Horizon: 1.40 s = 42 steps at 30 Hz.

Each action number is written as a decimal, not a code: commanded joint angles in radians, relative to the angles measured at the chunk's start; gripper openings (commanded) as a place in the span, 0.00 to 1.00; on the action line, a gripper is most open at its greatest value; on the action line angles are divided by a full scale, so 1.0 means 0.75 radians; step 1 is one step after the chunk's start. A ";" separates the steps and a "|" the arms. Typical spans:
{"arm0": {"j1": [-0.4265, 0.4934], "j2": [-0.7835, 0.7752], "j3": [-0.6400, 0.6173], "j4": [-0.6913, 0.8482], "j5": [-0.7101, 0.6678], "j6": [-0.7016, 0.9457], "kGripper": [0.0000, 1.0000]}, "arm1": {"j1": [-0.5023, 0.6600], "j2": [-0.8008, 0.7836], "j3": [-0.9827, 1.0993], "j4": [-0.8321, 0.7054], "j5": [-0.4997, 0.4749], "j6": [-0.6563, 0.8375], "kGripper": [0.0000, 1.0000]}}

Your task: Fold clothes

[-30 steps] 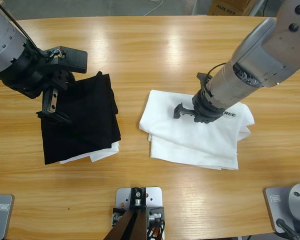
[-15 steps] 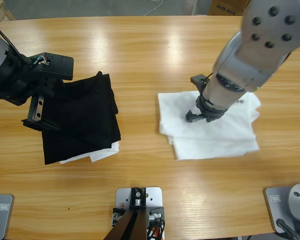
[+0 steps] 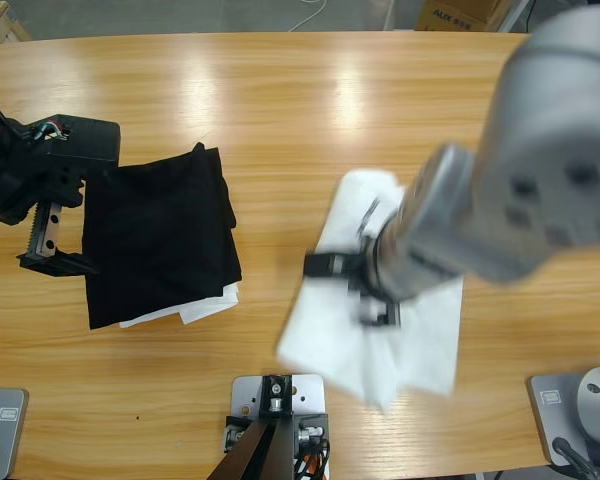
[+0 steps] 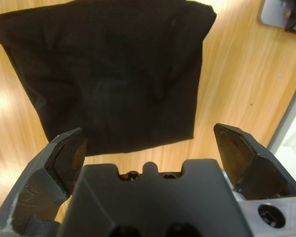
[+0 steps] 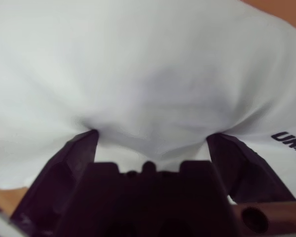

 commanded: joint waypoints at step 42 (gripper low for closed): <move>-0.047 -0.038 0.136 -0.077 0.009 -0.140 1.00 | -0.223 0.079 0.141 -0.165 -0.110 0.238 0.92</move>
